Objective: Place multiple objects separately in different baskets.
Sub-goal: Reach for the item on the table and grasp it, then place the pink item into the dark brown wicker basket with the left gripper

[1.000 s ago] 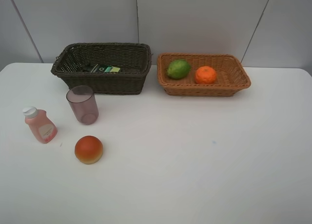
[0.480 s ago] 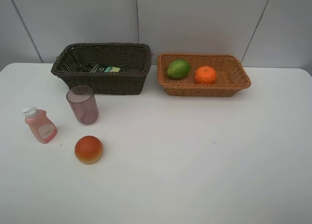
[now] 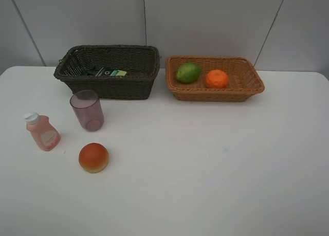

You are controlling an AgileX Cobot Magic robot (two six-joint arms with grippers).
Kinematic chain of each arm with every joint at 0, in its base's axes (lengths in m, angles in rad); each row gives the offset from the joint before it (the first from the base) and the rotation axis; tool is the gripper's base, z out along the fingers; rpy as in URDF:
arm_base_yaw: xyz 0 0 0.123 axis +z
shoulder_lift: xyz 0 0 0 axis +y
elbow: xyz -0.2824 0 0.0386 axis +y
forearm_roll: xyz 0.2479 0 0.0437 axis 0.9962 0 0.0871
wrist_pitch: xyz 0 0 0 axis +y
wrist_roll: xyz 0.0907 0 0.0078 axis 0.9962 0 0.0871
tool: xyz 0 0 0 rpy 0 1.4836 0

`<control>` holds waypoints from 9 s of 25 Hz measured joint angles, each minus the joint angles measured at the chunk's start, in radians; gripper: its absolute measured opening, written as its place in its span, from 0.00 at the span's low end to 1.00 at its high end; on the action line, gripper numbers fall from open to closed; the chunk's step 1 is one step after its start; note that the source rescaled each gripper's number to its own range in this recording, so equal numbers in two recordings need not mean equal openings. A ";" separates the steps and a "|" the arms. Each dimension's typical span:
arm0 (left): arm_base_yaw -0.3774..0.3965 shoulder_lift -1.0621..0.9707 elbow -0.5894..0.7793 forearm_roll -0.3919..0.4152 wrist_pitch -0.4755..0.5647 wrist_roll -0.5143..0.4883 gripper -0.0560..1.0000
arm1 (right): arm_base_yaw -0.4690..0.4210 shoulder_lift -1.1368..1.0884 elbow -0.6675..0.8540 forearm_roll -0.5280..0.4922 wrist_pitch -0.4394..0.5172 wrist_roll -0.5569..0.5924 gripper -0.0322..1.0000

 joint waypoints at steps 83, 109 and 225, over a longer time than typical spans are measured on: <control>-0.389 1.806 -0.783 0.137 -0.148 -0.062 1.00 | -0.012 0.000 0.000 0.001 0.000 -0.007 0.68; -0.407 2.014 -0.781 0.182 -0.294 -0.070 1.00 | -0.012 0.000 0.000 0.001 0.000 -0.007 0.68; -0.391 2.263 -1.282 0.070 -0.547 -0.104 0.96 | -0.012 0.000 0.000 0.001 0.000 -0.007 0.68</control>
